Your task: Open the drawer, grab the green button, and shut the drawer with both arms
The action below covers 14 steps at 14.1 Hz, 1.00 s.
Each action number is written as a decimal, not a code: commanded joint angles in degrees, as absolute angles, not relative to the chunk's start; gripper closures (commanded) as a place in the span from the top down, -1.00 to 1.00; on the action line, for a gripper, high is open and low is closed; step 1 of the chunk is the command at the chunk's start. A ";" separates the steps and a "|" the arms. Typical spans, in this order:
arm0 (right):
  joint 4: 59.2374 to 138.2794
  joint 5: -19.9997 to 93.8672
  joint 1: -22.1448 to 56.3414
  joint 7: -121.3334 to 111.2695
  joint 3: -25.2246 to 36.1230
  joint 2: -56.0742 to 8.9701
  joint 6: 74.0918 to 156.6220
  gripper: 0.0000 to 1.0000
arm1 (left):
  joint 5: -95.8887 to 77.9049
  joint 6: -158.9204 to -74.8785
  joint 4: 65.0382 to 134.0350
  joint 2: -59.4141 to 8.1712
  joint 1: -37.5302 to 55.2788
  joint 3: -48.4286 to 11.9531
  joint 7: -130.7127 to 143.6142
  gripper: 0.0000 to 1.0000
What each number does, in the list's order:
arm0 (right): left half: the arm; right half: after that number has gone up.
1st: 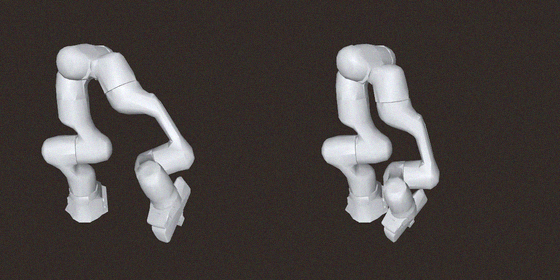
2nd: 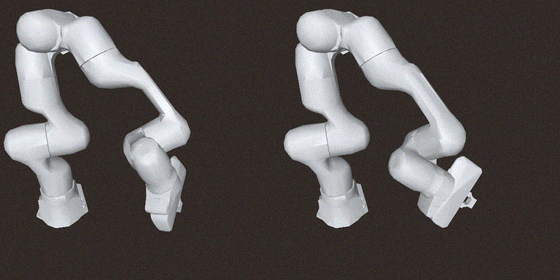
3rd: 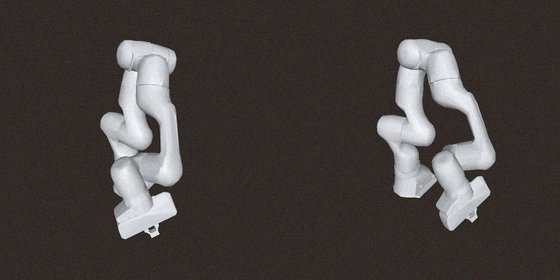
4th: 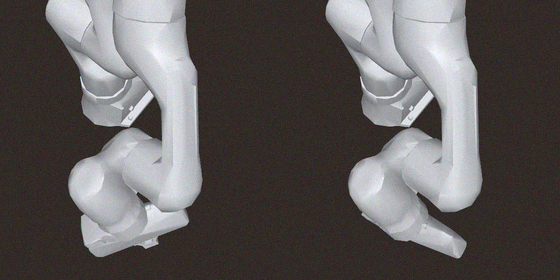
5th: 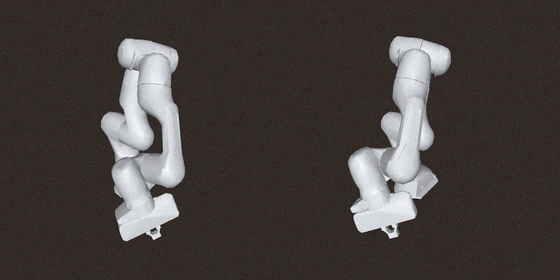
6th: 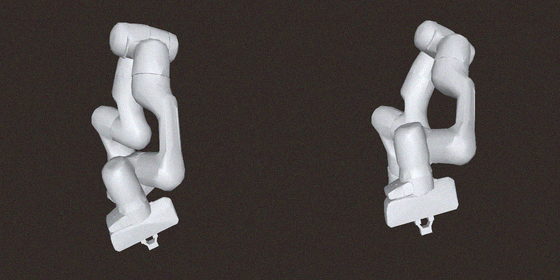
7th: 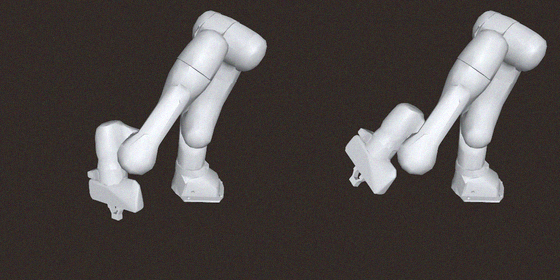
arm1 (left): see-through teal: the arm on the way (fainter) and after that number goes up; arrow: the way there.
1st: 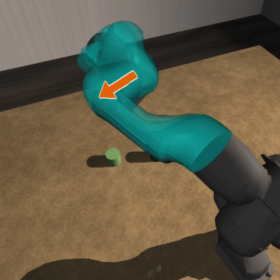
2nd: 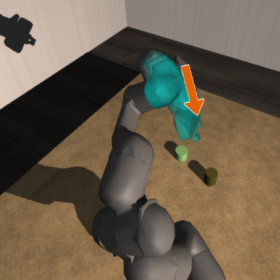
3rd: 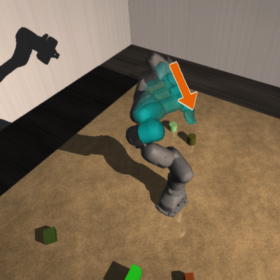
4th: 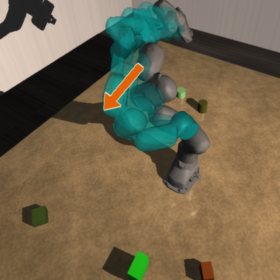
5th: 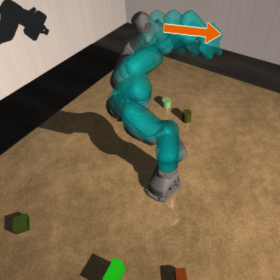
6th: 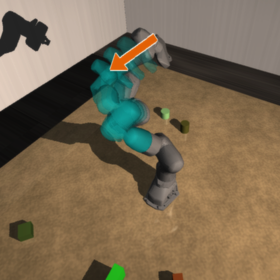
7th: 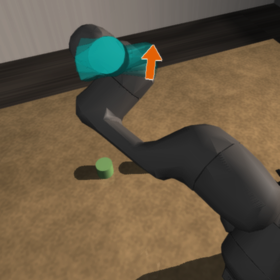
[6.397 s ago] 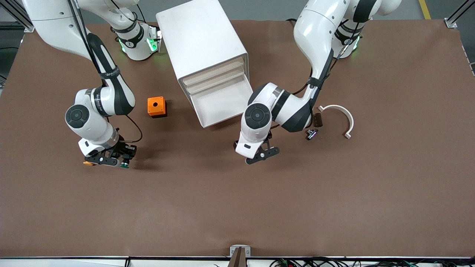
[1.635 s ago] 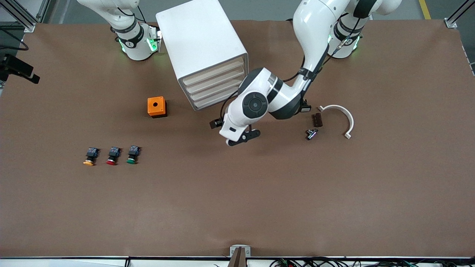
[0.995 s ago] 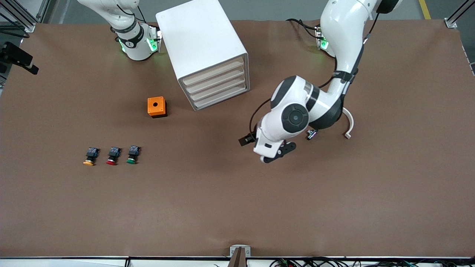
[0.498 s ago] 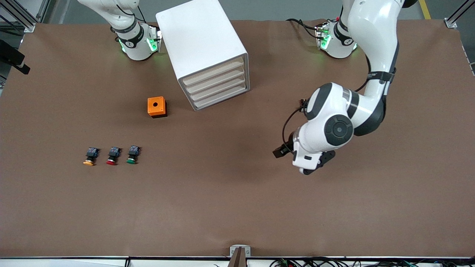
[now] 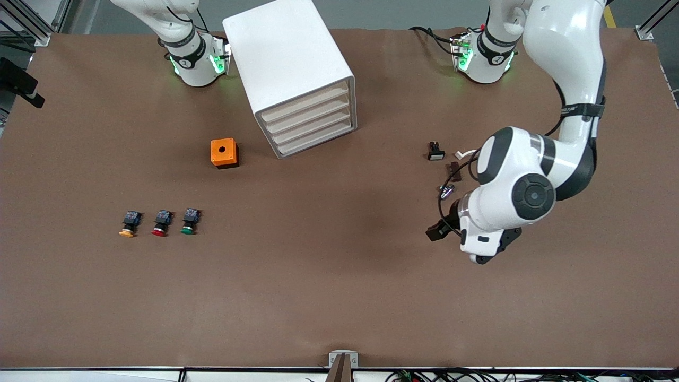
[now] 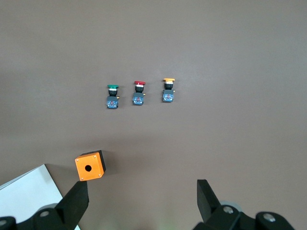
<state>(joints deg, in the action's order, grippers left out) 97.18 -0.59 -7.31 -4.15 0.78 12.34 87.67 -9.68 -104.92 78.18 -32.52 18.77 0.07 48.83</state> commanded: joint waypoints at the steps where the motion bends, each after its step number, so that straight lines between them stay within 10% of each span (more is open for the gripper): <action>1: 97.47 -1.05 -7.21 -4.57 0.70 12.83 86.58 1.00 | -9.05 -98.82 79.63 -27.88 15.31 -0.70 38.89 1.00; 14: 97.47 0.18 -7.38 -4.39 0.97 13.01 83.94 1.00 | -6.15 -87.00 92.18 -10.13 2.82 -0.44 6.79 1.00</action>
<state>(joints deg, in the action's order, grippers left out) 97.26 -0.40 -7.31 -4.15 0.89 12.34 84.47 -7.51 -85.57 85.22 -16.14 4.80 0.17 10.47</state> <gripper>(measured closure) 0.000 0.000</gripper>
